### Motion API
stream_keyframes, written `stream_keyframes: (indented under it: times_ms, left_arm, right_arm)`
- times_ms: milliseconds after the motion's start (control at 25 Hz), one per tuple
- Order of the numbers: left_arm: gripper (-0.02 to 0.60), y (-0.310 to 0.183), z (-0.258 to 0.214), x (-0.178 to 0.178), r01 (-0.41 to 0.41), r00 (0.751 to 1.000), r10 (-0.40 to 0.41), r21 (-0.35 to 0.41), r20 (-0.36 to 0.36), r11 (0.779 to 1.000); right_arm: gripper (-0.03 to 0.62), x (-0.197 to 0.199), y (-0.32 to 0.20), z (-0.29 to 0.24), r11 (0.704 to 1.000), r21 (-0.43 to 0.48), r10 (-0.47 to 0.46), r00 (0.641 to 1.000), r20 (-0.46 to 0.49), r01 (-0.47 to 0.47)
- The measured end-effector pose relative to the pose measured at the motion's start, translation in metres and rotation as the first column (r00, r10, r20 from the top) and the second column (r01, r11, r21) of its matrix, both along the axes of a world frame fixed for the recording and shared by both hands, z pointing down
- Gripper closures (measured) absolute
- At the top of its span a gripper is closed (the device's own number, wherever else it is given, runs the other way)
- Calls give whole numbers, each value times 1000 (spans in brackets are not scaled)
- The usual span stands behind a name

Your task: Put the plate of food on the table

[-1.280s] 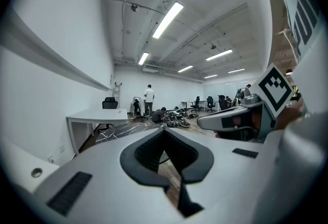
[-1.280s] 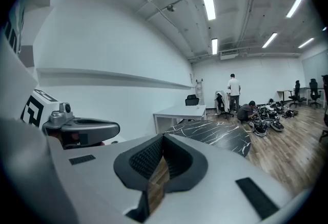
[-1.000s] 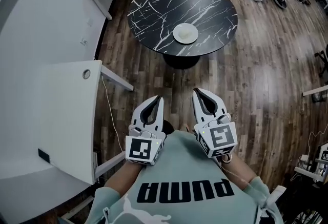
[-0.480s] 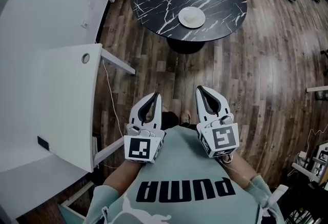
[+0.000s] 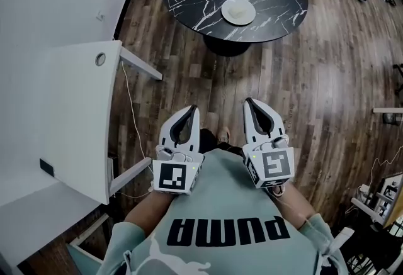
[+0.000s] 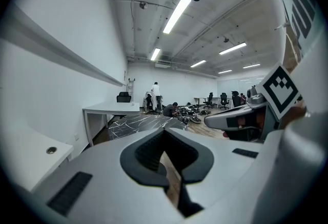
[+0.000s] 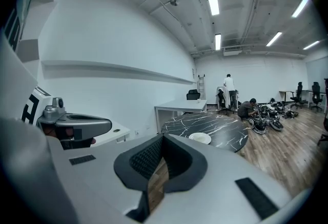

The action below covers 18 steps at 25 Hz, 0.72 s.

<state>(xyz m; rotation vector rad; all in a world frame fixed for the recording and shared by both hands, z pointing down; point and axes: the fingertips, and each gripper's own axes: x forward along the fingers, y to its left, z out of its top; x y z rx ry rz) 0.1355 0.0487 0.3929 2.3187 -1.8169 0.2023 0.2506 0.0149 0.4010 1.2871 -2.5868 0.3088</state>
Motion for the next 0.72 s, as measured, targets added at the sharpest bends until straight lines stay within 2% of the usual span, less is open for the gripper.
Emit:
stream_keyframes:
  times_ms: [720]
  left_arm:
    - [575,1,-5,5,-10,1000,10,16,0,1000]
  right_arm:
    - [588,-1,3,-5,1000,14,-19,1000,4,19]
